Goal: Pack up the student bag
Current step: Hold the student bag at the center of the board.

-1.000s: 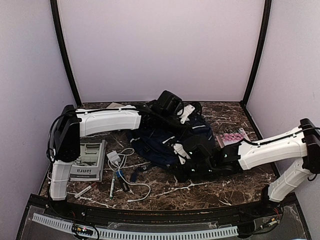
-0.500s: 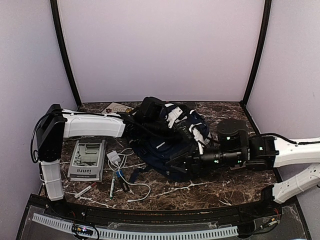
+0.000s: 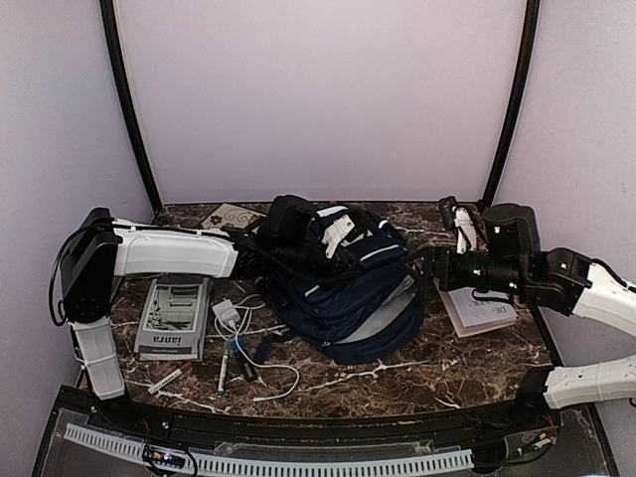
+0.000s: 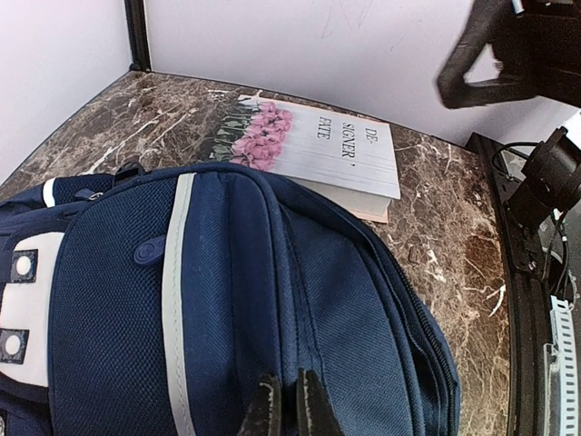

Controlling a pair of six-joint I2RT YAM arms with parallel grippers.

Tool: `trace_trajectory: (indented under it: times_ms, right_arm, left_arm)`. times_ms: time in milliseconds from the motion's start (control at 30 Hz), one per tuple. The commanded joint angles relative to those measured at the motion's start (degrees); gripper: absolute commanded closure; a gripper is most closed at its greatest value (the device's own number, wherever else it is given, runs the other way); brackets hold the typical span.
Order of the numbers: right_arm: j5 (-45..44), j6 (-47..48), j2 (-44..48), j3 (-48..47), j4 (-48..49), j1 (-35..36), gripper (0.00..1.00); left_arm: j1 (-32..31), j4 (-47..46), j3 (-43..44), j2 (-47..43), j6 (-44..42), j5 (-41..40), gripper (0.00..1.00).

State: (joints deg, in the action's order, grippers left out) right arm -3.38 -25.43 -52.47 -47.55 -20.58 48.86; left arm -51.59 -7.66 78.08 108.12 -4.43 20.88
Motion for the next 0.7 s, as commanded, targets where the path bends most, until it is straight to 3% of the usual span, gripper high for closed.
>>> trace_trajectory:
  times_ms: [0, 100, 200, 433, 567, 600, 667]
  right_arm:
    - [-1.8, -23.8, 1.1, 6.6, 8.4, -1.5, 0.02]
    - [-2.3, -33.9, 2.1, 11.6, 16.1, -1.4, 0.00]
    - [-3.2, -38.2, -0.2, 15.7, 24.1, -1.4, 0.01]
    - [3.6, -37.7, -12.7, 13.7, 34.8, -1.4, 0.23]
    - [5.3, -38.5, -17.8, 13.1, 39.2, -1.5, 0.29]
    - [6.2, -38.5, -18.8, 12.7, 40.3, -1.5, 0.35]
    - [7.8, -38.0, -20.2, 11.7, 43.1, -1.4, 0.62]
  left_arm:
    - [0.6, -7.6, -0.3, -5.7, 0.1, 0.5, 1.00]
    - [0.6, -8.6, -0.6, -5.5, 0.7, 1.5, 1.00]
    - [0.6, -9.4, -1.1, -5.5, 1.0, 1.5, 1.00]
    - [0.6, -9.2, -1.6, -6.5, 0.7, 1.7, 1.00]
    - [0.6, -9.2, -1.9, -6.9, 0.6, 1.6, 1.00]
    - [0.6, -9.3, -2.1, -7.1, 0.6, 1.6, 1.00]
    - [0.6, -9.6, -2.3, -7.4, 0.6, 1.9, 1.00]
